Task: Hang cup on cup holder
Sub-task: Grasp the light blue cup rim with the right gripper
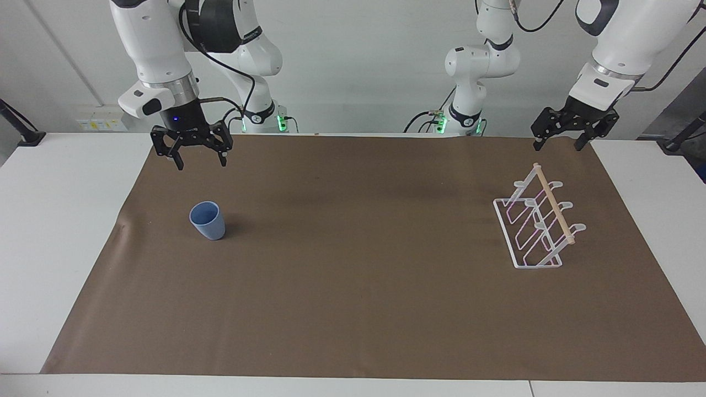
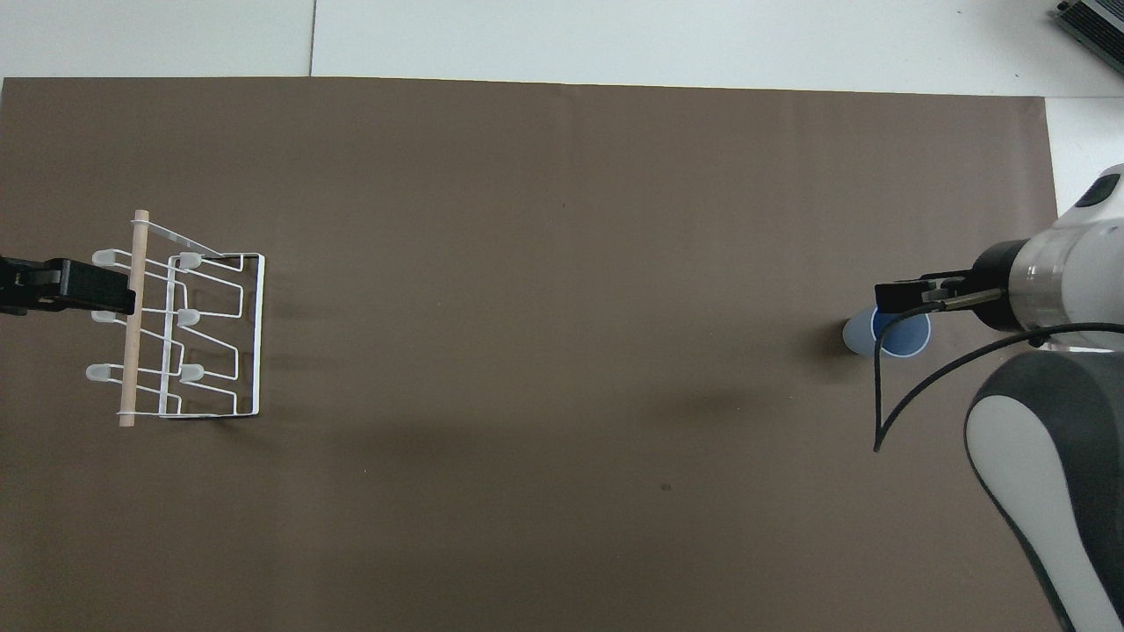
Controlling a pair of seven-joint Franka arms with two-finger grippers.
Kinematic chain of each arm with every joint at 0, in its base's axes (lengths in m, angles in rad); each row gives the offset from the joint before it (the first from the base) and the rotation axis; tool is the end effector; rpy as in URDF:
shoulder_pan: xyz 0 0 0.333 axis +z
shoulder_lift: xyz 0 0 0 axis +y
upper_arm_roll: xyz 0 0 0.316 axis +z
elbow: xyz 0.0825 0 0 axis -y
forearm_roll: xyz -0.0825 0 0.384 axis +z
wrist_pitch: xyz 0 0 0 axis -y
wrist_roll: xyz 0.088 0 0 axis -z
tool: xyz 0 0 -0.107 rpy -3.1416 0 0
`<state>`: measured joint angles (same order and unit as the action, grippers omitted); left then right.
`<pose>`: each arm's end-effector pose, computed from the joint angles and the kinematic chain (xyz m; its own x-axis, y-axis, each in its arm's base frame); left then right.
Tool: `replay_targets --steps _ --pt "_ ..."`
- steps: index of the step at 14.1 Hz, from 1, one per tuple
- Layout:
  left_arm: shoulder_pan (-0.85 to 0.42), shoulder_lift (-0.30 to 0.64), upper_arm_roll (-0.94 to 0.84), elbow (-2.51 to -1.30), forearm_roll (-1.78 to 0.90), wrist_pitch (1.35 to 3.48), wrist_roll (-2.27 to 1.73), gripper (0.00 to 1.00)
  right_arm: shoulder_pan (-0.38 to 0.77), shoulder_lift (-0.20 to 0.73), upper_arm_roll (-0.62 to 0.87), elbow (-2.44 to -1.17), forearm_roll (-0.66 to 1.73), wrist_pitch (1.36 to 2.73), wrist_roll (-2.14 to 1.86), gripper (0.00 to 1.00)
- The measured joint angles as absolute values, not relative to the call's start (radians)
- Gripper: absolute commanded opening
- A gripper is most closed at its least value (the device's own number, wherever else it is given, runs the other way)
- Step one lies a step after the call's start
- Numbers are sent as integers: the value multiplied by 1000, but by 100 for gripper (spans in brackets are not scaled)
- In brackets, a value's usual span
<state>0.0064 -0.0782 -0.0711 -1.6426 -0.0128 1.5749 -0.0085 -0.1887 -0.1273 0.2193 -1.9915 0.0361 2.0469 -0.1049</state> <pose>0.5289 -0.0372 0.6333 0.9984 -0.0560 0.0102 -0.0560 -0.9984 0.0073 0.5393 0.0231 0.5339 0.9764 0.1214 0.1786 0.1212 -0.9926 0.0119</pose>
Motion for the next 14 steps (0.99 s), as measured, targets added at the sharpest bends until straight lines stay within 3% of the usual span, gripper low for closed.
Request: replay_targets --steps 8,14 --pt "6 -78 -71 -1643 -13 1575 -8 100 -197 -25 213 -2111 36 2172 -107 100" --pt "6 -78 -71 -1643 -13 1575 -8 100 -211 76 211 -2189 36 2344 -145 100"
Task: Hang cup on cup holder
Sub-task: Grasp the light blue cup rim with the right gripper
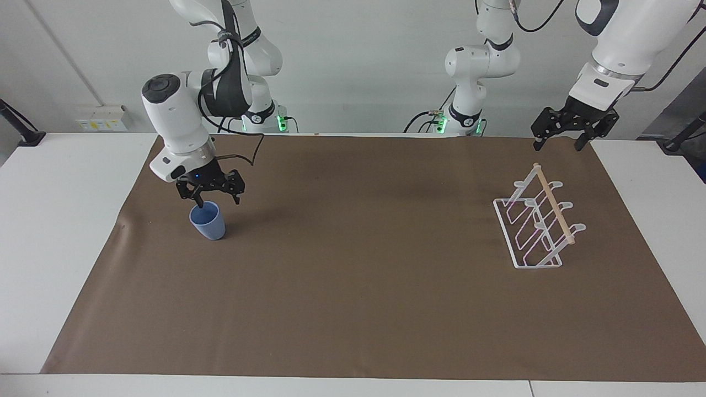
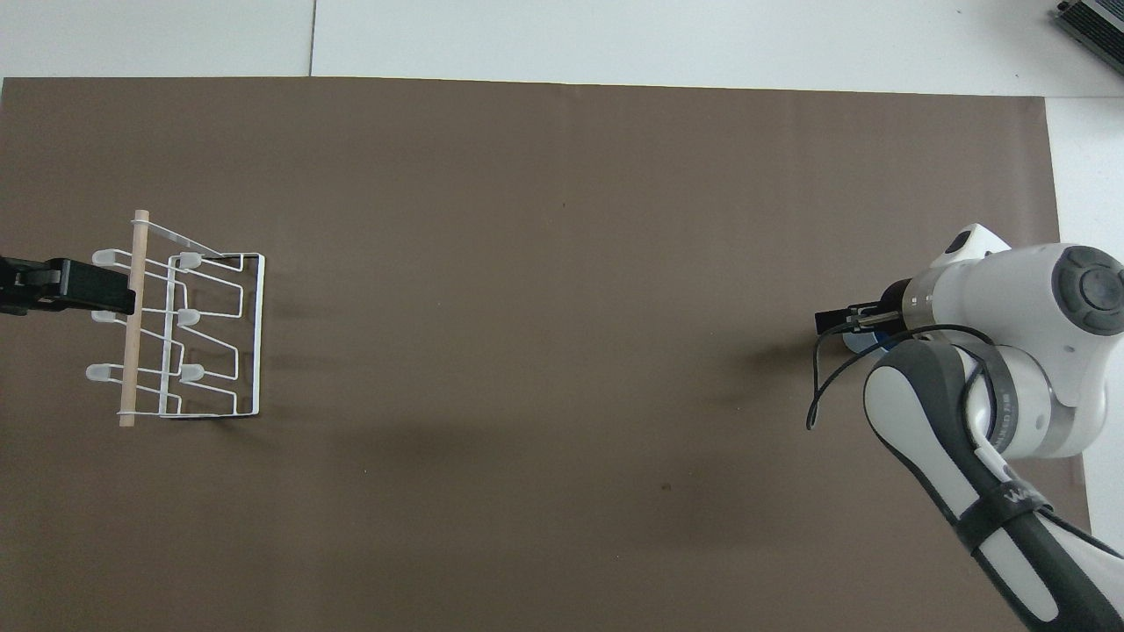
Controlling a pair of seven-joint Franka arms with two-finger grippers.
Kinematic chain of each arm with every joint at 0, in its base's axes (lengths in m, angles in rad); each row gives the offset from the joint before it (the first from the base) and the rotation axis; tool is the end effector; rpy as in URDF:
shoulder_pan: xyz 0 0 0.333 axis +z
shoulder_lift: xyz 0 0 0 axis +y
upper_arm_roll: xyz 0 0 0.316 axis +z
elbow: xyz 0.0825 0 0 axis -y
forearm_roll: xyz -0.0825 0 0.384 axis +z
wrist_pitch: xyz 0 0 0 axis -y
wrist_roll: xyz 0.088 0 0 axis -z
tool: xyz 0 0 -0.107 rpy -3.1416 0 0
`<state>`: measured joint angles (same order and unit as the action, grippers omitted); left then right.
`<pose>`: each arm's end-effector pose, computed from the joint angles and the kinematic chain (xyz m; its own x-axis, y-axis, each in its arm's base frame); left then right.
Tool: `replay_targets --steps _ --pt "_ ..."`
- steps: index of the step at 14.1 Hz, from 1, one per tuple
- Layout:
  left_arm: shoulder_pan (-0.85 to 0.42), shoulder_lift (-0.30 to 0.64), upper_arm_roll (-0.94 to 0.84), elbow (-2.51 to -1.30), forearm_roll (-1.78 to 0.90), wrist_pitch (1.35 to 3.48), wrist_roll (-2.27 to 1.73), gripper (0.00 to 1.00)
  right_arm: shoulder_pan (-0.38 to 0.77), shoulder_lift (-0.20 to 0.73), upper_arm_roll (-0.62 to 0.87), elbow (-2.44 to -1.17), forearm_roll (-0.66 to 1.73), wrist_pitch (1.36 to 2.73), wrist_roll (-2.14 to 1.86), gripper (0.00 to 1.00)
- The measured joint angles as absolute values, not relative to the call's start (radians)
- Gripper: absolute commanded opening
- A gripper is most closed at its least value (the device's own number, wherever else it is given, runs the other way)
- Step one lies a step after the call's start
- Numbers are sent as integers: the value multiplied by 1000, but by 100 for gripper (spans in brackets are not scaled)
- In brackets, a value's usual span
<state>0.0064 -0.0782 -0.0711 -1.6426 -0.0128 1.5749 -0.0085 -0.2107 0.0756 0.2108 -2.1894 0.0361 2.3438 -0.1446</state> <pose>0.5289 -0.0372 0.6333 0.9984 -0.0560 0.0102 -0.0560 -0.9984 0.0073 0.5502 -0.0002 0.3608 0.9895 0.1173 0.0851 0.1203 -0.9922 -0.0316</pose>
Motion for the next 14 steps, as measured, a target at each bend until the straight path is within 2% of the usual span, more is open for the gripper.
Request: replay_targets --steps 1,3,5,6,14 --pt "6 -78 -71 -1643 -13 1575 -8 100 -212 77 211 -2199 36 2344 -145 96" --pt "6 -78 -71 -1643 -13 1575 -8 100 -217 80 210 -2218 36 2344 -145 51" --pt "6 -78 -71 -1643 -13 1575 -8 100 -220 80 209 -2225 36 2344 -145 13" --pt "6 -78 -71 -1643 -13 1575 -8 100 -220 80 209 -2225 36 2344 -145 0" --pt "6 -78 -71 -1643 -13 1575 -8 100 -231 75 206 -2222 36 2343 -145 0"
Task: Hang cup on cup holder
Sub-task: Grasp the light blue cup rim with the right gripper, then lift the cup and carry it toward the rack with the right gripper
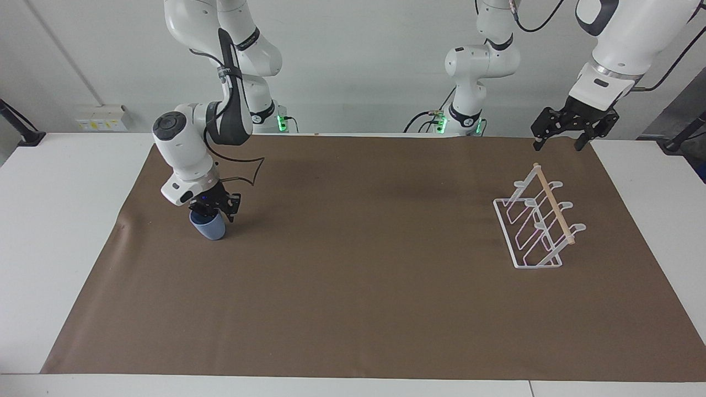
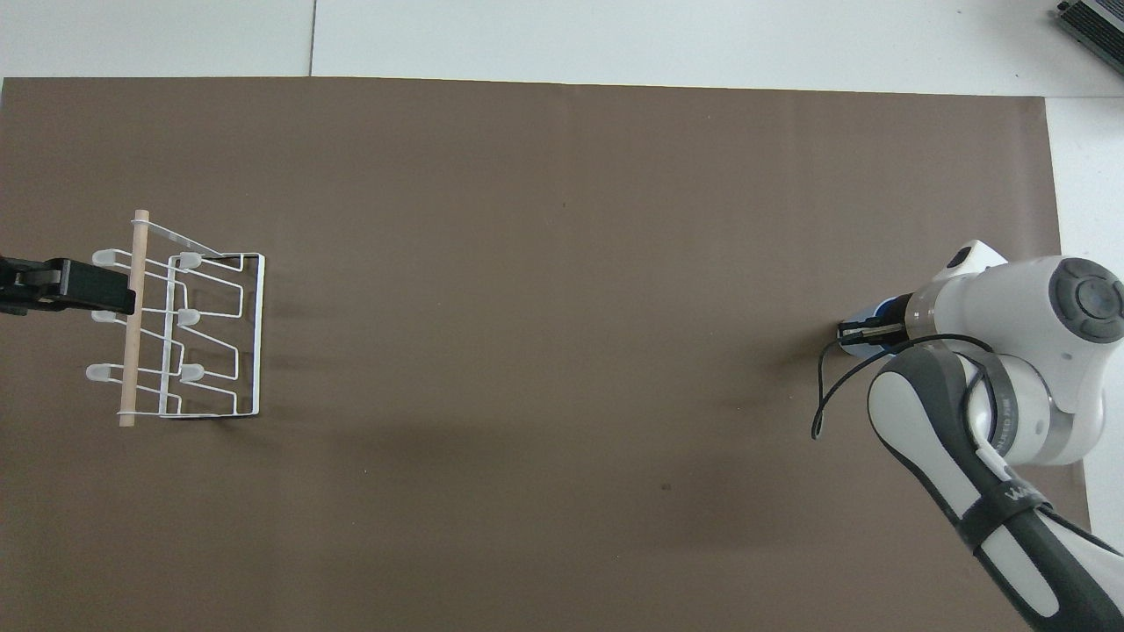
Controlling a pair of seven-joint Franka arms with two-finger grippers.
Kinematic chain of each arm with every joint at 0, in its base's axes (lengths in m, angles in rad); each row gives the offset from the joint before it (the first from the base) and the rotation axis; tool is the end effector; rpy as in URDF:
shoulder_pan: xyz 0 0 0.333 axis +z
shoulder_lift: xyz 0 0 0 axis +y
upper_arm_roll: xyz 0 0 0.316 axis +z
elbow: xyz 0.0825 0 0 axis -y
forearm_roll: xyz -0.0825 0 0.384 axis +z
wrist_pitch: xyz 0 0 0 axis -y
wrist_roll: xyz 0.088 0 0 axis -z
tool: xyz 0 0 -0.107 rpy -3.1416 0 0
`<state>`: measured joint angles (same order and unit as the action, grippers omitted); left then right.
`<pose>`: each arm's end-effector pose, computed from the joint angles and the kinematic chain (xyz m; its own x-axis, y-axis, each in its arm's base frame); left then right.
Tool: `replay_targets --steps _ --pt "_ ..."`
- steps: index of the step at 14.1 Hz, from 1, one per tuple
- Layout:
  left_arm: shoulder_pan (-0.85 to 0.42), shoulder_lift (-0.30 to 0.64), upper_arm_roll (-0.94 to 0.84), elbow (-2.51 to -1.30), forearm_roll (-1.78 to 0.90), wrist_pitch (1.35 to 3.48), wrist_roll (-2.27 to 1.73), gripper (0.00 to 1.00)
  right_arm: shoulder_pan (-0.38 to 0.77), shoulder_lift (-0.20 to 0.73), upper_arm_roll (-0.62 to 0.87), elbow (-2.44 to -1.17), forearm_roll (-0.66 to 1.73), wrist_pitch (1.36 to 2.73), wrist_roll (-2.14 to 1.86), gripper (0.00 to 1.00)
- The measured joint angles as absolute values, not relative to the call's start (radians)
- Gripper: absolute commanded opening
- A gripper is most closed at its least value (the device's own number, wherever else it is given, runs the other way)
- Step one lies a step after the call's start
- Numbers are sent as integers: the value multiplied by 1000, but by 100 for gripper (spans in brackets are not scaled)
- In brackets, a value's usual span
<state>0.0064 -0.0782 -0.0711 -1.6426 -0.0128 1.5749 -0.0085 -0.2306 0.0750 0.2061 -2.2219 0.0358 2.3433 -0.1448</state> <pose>0.5289 -0.0372 0.6333 0.9984 -0.0560 0.0102 -0.0560 -0.9984 0.0073 0.5406 -0.0132 0.3467 0.9942 0.0938 0.0528 0.0957 -0.9948 -0.0349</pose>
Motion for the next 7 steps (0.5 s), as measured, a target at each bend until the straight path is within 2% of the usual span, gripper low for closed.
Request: replay_targets --steps 2,4,7 --pt "6 -78 -71 -1643 -13 1575 -9 100 -231 76 206 -2218 36 2334 -145 0" --pt "6 -78 -71 -1643 -13 1575 -8 100 -231 78 206 -2182 36 2269 -145 0" --pt "6 -78 -71 -1643 -13 1575 -9 100 -228 76 212 -2049 36 2116 -146 0"
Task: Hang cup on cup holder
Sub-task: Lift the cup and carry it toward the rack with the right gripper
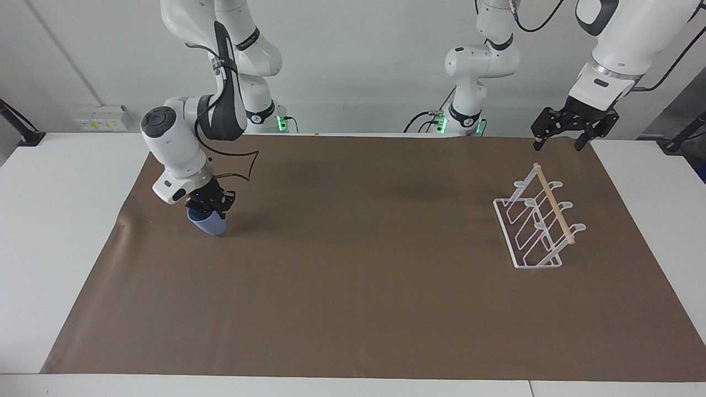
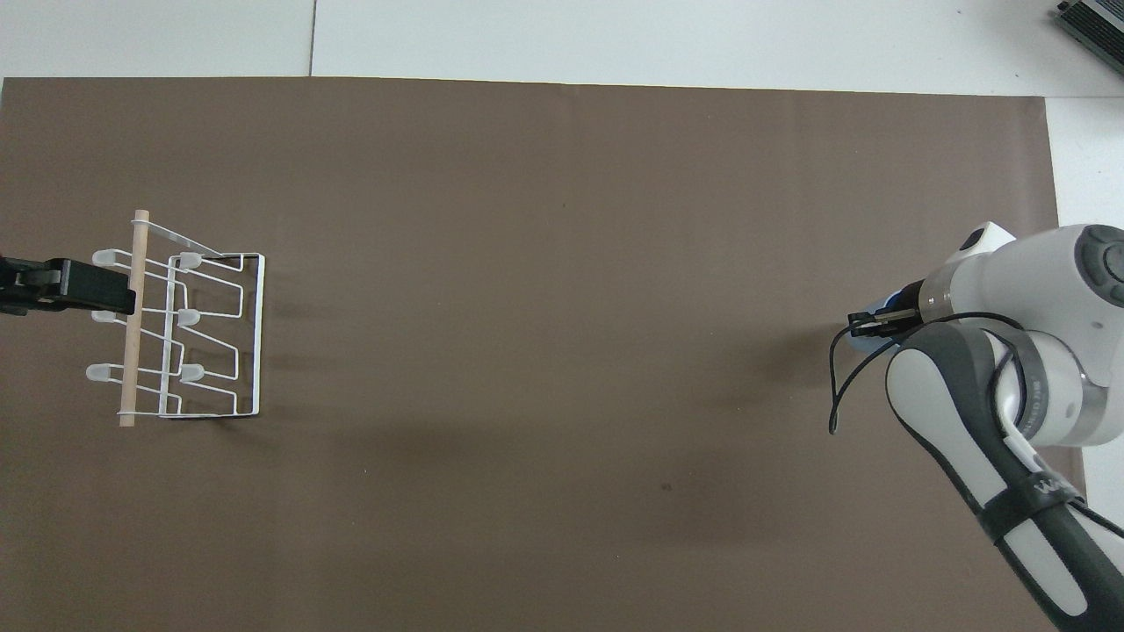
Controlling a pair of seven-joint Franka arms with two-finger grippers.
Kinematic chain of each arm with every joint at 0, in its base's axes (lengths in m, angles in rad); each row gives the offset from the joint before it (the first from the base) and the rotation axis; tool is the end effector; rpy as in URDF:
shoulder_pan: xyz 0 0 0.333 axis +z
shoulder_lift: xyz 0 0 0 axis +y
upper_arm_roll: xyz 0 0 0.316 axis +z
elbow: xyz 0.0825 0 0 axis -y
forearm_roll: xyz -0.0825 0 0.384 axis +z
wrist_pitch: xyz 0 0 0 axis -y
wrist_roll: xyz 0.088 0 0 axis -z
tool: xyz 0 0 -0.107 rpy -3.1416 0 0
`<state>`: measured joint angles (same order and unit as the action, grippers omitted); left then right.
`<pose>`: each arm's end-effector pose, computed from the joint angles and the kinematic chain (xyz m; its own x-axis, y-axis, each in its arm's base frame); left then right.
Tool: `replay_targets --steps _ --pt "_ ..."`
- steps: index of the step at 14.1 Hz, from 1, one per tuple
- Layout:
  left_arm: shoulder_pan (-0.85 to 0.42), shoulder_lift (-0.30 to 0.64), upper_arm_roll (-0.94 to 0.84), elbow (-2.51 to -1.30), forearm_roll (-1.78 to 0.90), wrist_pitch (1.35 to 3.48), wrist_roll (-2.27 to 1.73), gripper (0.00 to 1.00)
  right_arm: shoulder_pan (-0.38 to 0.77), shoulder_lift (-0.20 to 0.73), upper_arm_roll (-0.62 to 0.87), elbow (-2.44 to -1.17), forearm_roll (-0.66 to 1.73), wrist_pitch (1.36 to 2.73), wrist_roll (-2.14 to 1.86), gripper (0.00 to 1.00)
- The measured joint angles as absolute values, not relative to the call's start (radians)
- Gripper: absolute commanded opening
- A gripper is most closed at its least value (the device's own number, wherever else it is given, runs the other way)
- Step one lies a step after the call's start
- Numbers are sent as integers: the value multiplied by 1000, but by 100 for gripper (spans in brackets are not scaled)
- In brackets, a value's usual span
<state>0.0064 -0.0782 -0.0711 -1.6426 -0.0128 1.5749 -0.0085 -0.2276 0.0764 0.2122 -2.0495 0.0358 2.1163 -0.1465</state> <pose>0.5289 -0.0372 0.6333 0.9984 -0.0560 0.0102 -0.0560 -0.9984 0.0073 0.5630 -0.0085 0.4027 0.9937 0.1117 -0.0016 0.1115 -0.9926 -0.0472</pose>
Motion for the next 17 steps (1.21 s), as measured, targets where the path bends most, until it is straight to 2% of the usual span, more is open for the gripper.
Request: replay_targets --steps 3,5,9,17 --pt "6 -78 -71 -1643 -13 1575 -8 100 -197 72 242 -1895 58 1947 -154 0" --pt "6 -78 -71 -1643 -13 1575 -8 100 -171 64 294 -1834 198 1909 -155 0" --pt "6 -78 -71 -1643 -13 1575 -8 100 -110 53 323 -1824 418 1932 -155 0" --pt "6 -78 -71 -1643 -13 1575 -9 100 -100 40 429 -1811 853 1935 -157 0"
